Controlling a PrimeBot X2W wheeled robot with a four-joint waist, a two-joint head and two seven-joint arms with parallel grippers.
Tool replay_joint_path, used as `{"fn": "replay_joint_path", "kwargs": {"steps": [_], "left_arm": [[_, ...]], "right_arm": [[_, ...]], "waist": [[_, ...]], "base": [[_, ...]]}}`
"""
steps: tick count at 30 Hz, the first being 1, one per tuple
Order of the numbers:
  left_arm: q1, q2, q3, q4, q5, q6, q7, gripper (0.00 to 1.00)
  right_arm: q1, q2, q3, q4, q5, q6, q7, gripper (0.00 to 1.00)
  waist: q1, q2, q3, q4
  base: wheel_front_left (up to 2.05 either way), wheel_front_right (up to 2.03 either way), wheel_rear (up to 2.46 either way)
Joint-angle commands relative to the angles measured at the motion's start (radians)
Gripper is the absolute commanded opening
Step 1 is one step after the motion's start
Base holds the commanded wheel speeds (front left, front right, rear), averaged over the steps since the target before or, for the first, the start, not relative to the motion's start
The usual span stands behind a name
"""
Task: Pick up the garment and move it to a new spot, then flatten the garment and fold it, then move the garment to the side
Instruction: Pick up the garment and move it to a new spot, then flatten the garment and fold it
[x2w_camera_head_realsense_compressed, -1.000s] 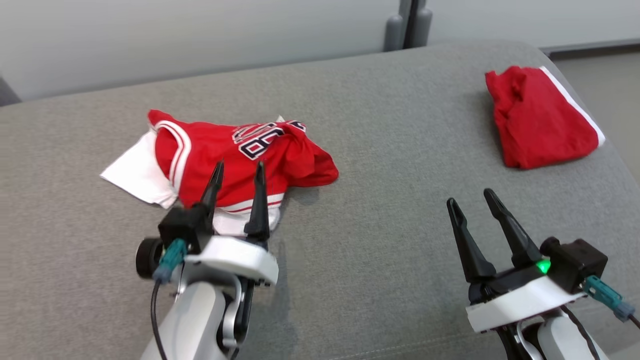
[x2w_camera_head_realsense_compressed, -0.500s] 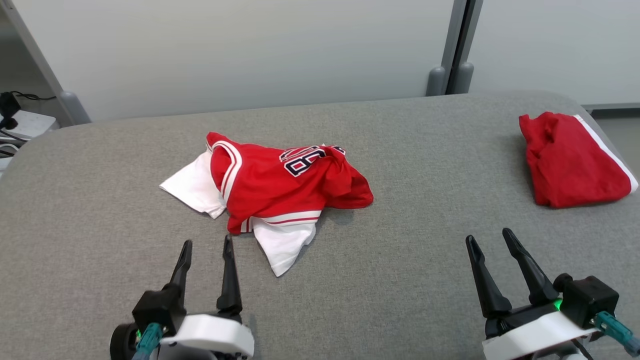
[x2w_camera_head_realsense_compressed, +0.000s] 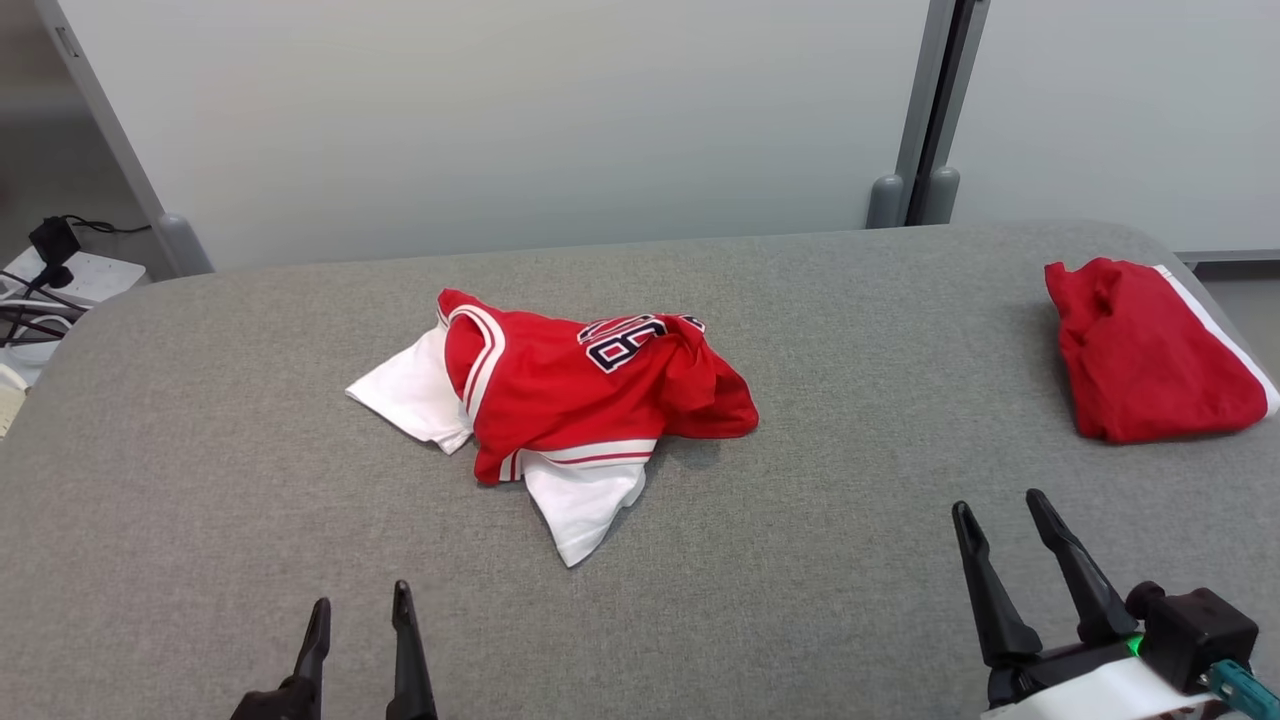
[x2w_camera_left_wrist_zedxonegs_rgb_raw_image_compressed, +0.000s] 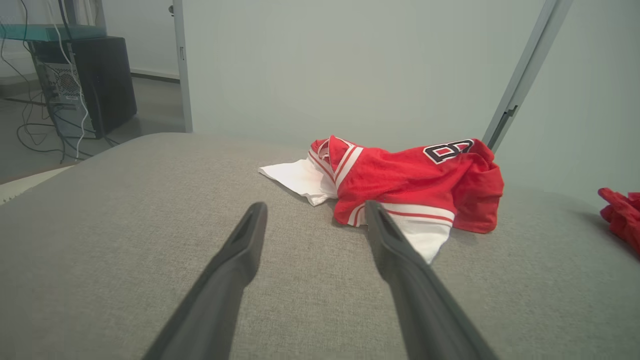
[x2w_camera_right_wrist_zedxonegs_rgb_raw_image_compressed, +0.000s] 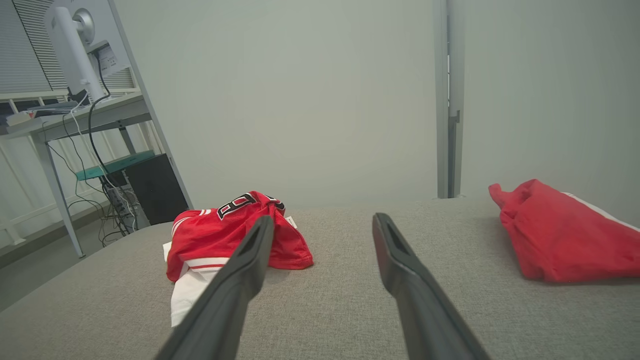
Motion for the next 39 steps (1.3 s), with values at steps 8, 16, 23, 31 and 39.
{"fn": "replay_joint_path", "kwargs": {"steps": [8, 16, 23, 31, 39], "left_arm": [[-0.006, 0.003, 0.038, -0.063, 0.067, 0.019, -0.006, 1.00], [-0.011, 0.003, 0.041, -0.083, 0.157, -0.082, -0.006, 1.00], [-0.008, 0.003, 0.057, -0.104, 0.216, -0.148, -0.006, 1.00], [0.000, 0.003, 0.057, -0.081, 0.186, -0.136, -0.006, 1.00], [-0.039, 0.003, 0.004, 0.010, 0.129, -0.132, -0.006, 1.00]], "right_arm": [[0.005, -0.002, -0.014, -0.043, -0.033, 0.000, -0.006, 1.00], [0.003, 0.002, -0.012, -0.040, -0.032, 0.000, -0.006, 1.00], [0.005, -0.005, -0.010, -0.044, -0.025, 0.000, -0.006, 1.00], [0.006, -0.009, -0.009, -0.045, -0.022, 0.000, -0.006, 1.00], [0.005, -0.010, -0.004, -0.048, -0.019, 0.000, -0.006, 1.00]], "waist": [[0.0000, 0.0000, -0.003, 0.010], [0.0000, 0.0000, 0.003, 0.011], [0.0000, 0.0000, 0.003, 0.011], [0.0000, 0.0000, 0.003, 0.009], [0.0000, 0.0000, 0.014, 0.009]], "base": [[0.00, 0.00, 0.00], [0.00, 0.00, 0.00], [0.00, 0.00, 0.00], [0.00, 0.00, 0.00], [0.00, 0.00, 0.00]]}}
